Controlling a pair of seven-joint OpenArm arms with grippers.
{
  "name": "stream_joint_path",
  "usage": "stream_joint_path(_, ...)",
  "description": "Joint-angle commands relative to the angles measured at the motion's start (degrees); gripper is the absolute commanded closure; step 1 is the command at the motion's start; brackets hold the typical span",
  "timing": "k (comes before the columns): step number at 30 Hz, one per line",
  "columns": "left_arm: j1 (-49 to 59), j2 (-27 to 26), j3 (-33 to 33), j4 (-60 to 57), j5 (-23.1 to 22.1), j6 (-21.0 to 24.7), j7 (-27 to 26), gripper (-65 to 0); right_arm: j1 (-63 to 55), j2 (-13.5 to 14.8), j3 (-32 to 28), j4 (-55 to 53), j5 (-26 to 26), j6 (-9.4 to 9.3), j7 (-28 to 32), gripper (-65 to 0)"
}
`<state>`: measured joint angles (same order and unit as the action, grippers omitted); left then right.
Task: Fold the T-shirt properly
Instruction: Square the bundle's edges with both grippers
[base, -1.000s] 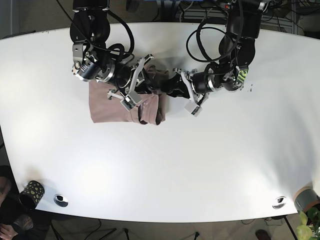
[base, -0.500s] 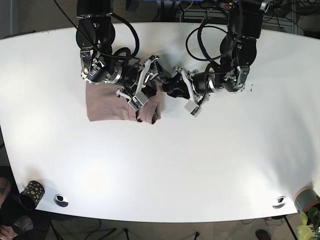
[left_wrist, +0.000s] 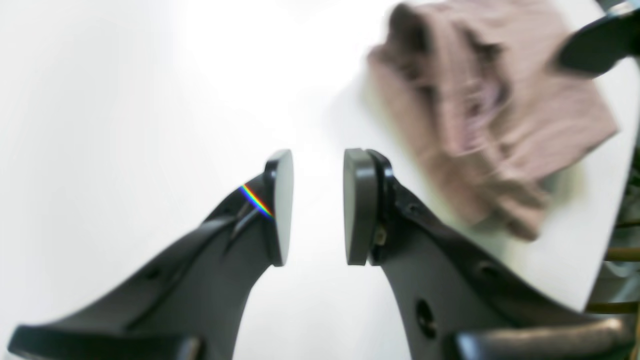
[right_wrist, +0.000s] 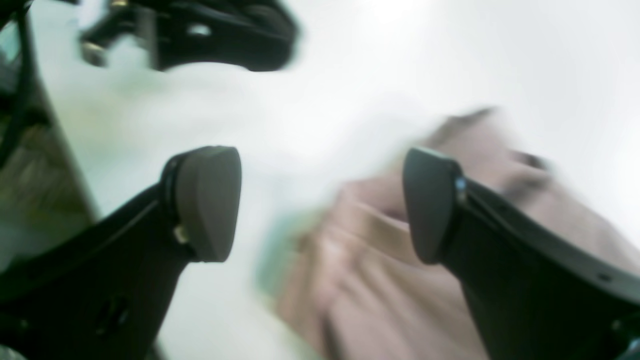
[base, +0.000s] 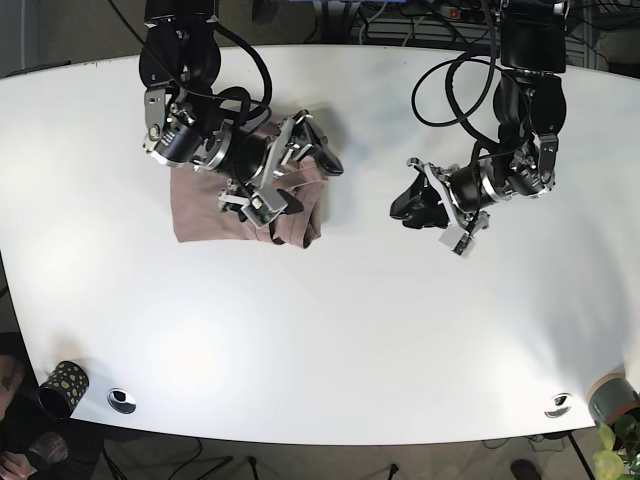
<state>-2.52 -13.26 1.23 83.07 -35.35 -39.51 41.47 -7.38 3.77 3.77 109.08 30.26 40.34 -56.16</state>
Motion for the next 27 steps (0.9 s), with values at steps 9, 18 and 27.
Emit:
stream_joint_path(9,-1.0,-0.6,5.2,8.8,-1.2,-0.5,-0.9,-15.7,5.4,2.4,16.1,-3.9,0.4,-0.34,0.6,-20.6)
stream_joint_path(18,-1.1,5.9,14.4,9.6,-1.0,-0.5,-1.0,-15.7,12.5,8.1,19.6,-20.9,0.2,-0.34,1.1,-19.2)
stream_joint_path(27,-1.0,11.8,19.2,2.5,11.2,-0.5,-1.3,-15.7,13.6,10.9,19.2,-31.9,0.1,-0.34,7.8,-19.2)
